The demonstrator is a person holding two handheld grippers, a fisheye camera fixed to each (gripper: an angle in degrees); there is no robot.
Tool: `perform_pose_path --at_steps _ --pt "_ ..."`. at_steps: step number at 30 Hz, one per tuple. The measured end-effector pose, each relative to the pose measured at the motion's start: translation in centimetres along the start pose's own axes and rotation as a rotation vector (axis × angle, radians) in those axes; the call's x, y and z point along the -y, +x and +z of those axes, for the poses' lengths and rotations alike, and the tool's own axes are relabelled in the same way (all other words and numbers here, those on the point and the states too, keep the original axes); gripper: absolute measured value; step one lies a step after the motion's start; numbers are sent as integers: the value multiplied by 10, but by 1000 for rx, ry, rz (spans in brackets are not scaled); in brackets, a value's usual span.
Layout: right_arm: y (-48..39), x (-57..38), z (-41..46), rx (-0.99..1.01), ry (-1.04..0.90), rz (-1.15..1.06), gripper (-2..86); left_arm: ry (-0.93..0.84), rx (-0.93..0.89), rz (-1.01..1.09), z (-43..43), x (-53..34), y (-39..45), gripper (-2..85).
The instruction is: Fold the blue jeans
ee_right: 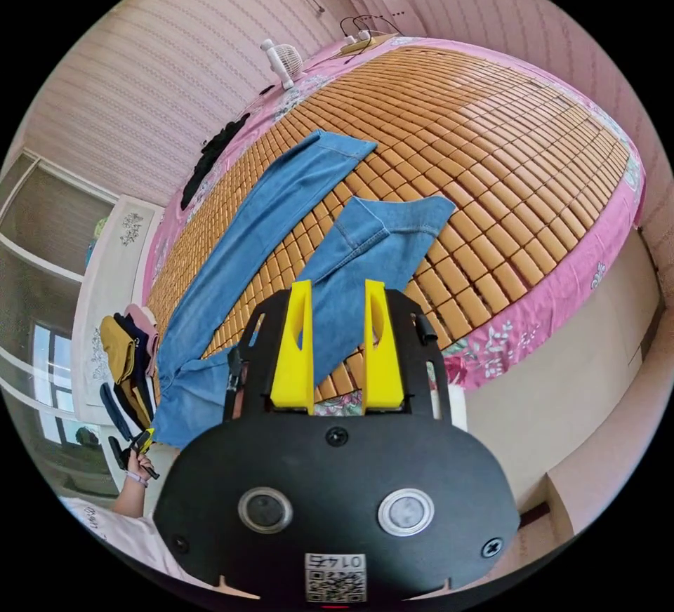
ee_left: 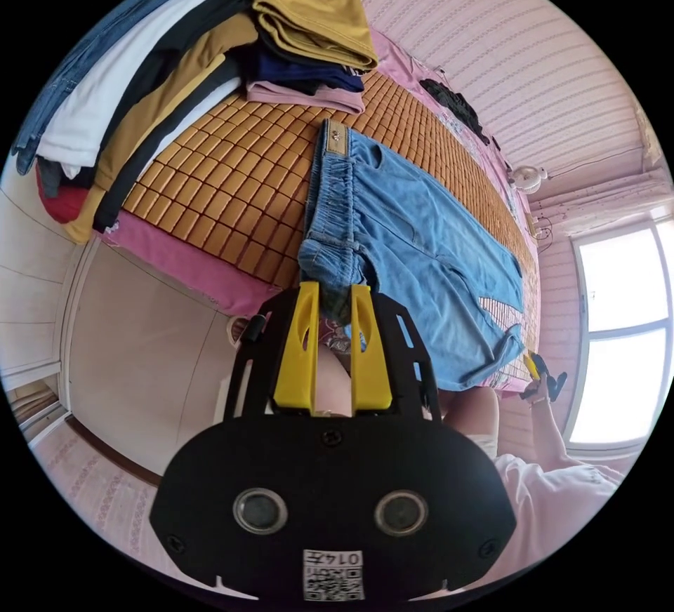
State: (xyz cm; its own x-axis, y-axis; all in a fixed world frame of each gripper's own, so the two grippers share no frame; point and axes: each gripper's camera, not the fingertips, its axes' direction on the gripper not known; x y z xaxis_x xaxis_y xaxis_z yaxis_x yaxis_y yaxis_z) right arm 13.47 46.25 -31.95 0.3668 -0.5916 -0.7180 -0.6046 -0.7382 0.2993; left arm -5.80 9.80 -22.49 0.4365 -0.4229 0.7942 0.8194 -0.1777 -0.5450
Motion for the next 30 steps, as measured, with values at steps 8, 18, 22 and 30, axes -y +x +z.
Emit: perform_pose_path --at_steps 8,18,22,30 --pt "0 35 54 -94 -53 9 47 -23 57 33 -7 7 8 68" --pt "9 42 -79 209 214 -170 8 130 52 99 -55 25 26 53" --pt "53 -6 -118 255 270 -105 7 151 22 116 -71 16 17 41" --pt "150 -91 -78 111 85 264 6 84 -9 57 -44 -10 -6 30"
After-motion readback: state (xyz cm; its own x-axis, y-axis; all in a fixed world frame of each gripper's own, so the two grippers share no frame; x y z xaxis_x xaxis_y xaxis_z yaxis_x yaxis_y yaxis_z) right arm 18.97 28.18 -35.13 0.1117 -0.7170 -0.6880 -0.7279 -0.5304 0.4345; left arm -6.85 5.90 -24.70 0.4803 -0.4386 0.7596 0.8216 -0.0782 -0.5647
